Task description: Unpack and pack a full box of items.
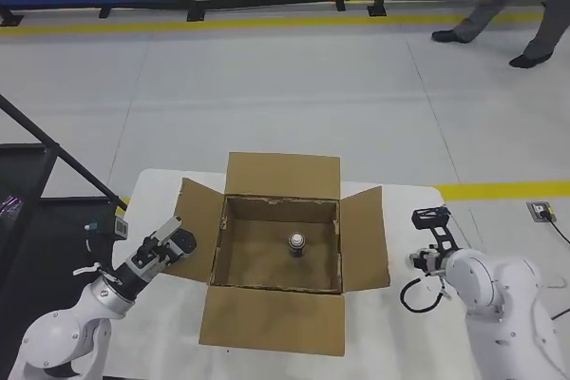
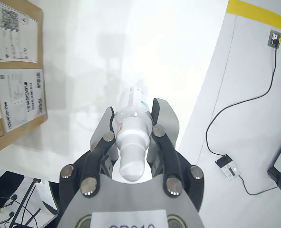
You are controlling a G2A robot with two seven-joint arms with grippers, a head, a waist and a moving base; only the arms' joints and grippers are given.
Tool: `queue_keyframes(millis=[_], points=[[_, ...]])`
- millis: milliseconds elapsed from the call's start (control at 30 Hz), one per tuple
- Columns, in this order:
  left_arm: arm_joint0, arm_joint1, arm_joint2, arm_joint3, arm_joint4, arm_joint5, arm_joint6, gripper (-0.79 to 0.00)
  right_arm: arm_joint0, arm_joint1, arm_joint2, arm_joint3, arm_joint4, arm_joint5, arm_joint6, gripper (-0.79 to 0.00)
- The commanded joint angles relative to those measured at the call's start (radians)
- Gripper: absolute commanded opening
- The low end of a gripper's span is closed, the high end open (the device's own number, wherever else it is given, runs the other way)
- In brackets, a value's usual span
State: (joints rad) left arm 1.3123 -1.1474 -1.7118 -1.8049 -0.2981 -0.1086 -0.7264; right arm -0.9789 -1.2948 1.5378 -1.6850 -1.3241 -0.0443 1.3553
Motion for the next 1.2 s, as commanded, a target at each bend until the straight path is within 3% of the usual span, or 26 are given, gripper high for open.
queue_keyframes(millis=[0,333,400,467,533,667,733,833,967,1033,1167], points=[[0.0,0.0,0.0,0.0,0.0,0.0,0.0,0.0,0.017,0.0,-0.012,0.04,-0.015,0.013,0.005,-0.785],[0.0,0.0,0.0,0.0,0.0,0.0,0.0,0.0,0.041,0.004,-0.021,0.151,0.022,0.015,-0.037,-0.785],[0.0,0.0,0.0,0.0,0.0,0.0,0.0,0.0,0.042,0.004,-0.022,0.165,0.033,0.014,-0.046,-0.65],[0.0,0.0,0.0,0.0,0.0,0.0,0.0,0.0,0.043,0.005,-0.024,0.174,0.038,0.014,-0.053,-0.597],[0.0,0.0,0.0,0.0,0.0,0.0,0.0,0.0,0.044,0.006,-0.025,0.178,0.044,0.015,-0.057,-0.471],[0.0,0.0,0.0,0.0,0.0,0.0,0.0,0.0,0.044,0.009,-0.03,0.178,0.051,0.017,-0.059,-0.4],[0.0,0.0,0.0,0.0,0.0,0.0,0.0,0.0,0.044,0.01,-0.033,0.17,0.05,0.021,-0.056,-0.219],[0.0,0.0,0.0,0.0,0.0,0.0,0.0,0.0,0.043,0.012,-0.035,0.157,0.047,0.028,-0.047,-0.089],[0.0,0.0,0.0,0.0,0.0,0.0,0.0,0.0,0.041,0.016,-0.03,0.088,0.011,0.061,-0.031,-0.043],[0.0,0.0,0.0,0.0,0.0,0.0,0.0,0.0,0.036,0.019,-0.023,0.011,-0.033,0.096,-0.008,0.0],[0.0,0.0,0.0,0.0,0.0,0.0,0.0,0.0,0.035,0.027,-0.004,-0.177,-0.138,0.129,0.066,0.0]])
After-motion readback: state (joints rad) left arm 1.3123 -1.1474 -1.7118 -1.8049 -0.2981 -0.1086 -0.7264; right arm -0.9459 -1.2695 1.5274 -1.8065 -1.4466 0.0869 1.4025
